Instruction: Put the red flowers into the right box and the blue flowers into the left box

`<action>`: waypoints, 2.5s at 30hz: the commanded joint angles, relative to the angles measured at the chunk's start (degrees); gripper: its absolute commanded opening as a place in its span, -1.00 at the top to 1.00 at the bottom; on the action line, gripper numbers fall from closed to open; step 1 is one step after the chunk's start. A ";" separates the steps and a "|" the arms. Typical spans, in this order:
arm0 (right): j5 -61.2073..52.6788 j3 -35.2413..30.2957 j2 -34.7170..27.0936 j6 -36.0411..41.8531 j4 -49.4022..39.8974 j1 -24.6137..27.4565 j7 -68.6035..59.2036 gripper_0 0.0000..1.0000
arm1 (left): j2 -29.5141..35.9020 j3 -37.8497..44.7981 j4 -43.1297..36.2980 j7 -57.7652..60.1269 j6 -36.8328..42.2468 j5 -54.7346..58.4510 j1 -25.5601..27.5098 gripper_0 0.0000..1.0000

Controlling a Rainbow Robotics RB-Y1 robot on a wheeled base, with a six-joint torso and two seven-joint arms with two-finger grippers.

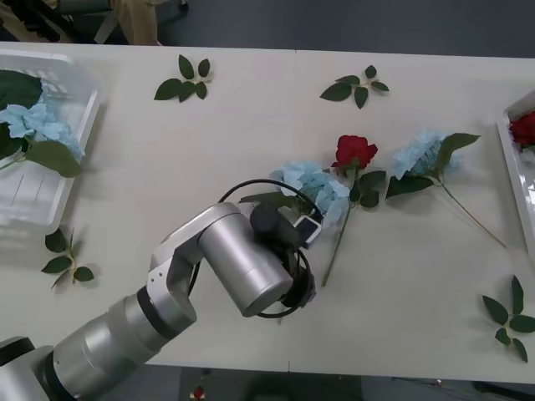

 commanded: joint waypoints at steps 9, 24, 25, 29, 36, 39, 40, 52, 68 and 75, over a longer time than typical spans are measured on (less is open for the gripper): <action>-8.02 -0.50 5.30 5.73 -7.90 -3.22 4.09 -0.83 | 0.41 -3.39 -1.22 2.78 2.45 -0.85 -2.96 -1.00; -0.73 5.74 14.88 6.08 -5.97 -7.79 1.37 -0.83 | -2.58 -8.66 10.91 1.72 -3.08 -4.37 -6.57 -1.00; 0.33 6.35 15.41 6.08 -5.62 -8.14 1.11 -0.83 | -3.02 -8.66 11.61 1.55 -3.08 -4.81 -6.66 -1.00; 1.03 8.82 15.93 4.85 -2.89 -9.19 0.58 -0.83 | -3.54 -8.75 12.49 0.76 -3.00 -6.04 -6.66 -0.92; 2.17 9.17 17.16 1.95 1.59 -9.81 -0.74 -0.83 | -3.54 -10.15 12.66 -1.00 -3.00 -8.76 -6.66 -0.41; 2.70 8.73 17.16 1.86 1.85 -9.81 -1.53 -0.83 | -3.46 -10.68 12.75 -1.18 -2.91 -9.46 -6.66 -0.36; 2.96 8.55 17.25 1.86 1.85 -9.72 -1.79 -0.83 | -3.37 -10.77 12.66 -1.26 -2.91 -9.46 -6.66 -0.32; 4.63 8.73 17.87 -2.80 5.10 -9.46 -6.80 -0.83 | -2.93 -10.86 12.66 -2.23 -2.29 -9.99 -6.66 0.92; 4.98 13.21 18.22 -10.00 15.04 -13.68 -6.89 -0.83 | 2.52 -7.43 7.48 -1.79 1.84 -14.91 -6.66 0.99; 4.90 13.30 19.36 -12.47 18.55 -15.35 -6.89 -0.12 | 11.31 4.00 -9.66 -5.22 14.41 -11.40 -6.66 0.99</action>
